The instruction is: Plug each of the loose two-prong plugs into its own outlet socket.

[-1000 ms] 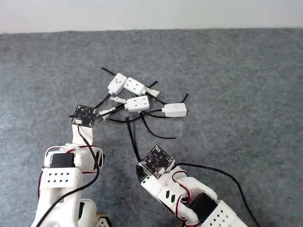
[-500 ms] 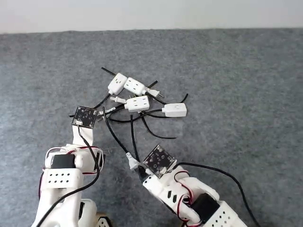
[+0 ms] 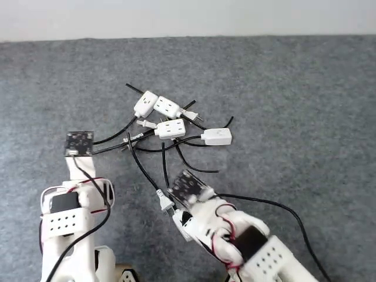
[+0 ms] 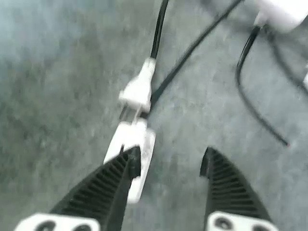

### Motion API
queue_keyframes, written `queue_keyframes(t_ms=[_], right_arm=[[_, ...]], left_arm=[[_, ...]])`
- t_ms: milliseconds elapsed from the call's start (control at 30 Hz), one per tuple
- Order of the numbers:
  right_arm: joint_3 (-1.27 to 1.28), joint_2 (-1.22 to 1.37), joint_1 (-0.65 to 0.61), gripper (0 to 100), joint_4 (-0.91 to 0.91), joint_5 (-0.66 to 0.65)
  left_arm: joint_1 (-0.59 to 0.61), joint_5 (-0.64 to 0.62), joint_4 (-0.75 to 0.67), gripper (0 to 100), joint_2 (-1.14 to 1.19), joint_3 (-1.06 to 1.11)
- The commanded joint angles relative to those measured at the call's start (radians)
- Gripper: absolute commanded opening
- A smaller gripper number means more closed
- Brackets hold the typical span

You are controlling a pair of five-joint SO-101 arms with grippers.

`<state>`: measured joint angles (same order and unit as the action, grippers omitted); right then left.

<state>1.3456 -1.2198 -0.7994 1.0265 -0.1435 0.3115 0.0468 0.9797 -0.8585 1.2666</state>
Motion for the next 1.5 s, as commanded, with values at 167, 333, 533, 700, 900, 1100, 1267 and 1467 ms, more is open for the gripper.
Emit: queue_keyframes(t_ms=[167, 333, 533, 700, 900, 1100, 1267, 1467], right_arm=[[-0.206, 0.437, -0.058, 21.5, -0.093, 0.084], [-0.215, 0.53, -0.058, 21.6, -0.151, 0.118], [-0.227, 0.593, -0.113, 26.8, -0.166, 0.118], [-0.269, 0.631, -0.194, 26.7, -0.168, 0.163], [-0.269, 0.644, -0.214, 26.7, -0.168, 0.166], [-0.262, 0.644, -0.119, 11.6, -0.197, 0.16], [-0.264, 0.644, -0.007, 1.2, -0.213, 0.092], [-0.267, 0.636, 0.117, 1.9, -0.208, 0.095]], left_arm=[[0.132, -0.083, -0.077, 17, 0.324, -0.231], [0.163, -0.083, -0.071, 17, 0.609, -0.41], [0.18, -0.084, -0.048, 17, 0.669, -0.467], [0.18, -0.084, -0.048, 17, 0.669, -0.467], [0.18, -0.084, -0.049, 17, 0.671, -0.467], [0.18, -0.084, -0.049, 17, 0.671, -0.467], [0.18, -0.084, -0.049, 17, 0.672, -0.467], [0.18, -0.084, -0.049, 17, 0.672, -0.467]])
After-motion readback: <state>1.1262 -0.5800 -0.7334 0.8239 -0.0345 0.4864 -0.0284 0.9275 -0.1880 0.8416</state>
